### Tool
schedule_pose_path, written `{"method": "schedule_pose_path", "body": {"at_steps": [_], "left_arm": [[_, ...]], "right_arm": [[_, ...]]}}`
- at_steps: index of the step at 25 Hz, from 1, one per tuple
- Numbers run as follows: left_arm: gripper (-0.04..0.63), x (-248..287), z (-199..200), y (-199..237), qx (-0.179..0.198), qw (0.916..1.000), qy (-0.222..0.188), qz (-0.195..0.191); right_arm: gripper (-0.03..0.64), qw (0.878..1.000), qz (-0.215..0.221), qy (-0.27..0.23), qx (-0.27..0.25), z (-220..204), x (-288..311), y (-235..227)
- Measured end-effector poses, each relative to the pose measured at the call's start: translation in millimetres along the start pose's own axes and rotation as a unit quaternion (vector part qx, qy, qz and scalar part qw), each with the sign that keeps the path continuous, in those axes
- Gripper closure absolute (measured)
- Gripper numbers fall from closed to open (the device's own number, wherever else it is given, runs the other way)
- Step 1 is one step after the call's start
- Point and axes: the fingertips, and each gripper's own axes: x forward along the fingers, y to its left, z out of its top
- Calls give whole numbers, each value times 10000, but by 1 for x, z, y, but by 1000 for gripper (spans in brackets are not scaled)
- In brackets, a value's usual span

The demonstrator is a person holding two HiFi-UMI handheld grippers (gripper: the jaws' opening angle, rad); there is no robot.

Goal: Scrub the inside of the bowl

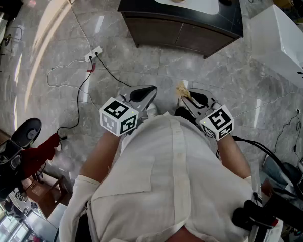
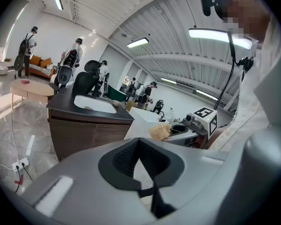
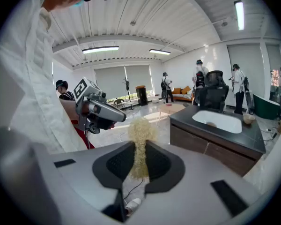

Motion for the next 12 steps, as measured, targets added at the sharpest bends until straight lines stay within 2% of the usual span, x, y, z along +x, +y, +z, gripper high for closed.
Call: {"method": "schedule_pose_path", "body": {"at_steps": [7, 12], "left_arm": [[591, 17, -6, 8, 18, 9999, 115, -56], [591, 48, 7, 11, 87, 9997, 208, -28]], "right_arm": [[563, 9999, -140, 41, 88, -6, -3, -10], [563, 9998, -149, -3, 151, -7, -9, -44]]}}
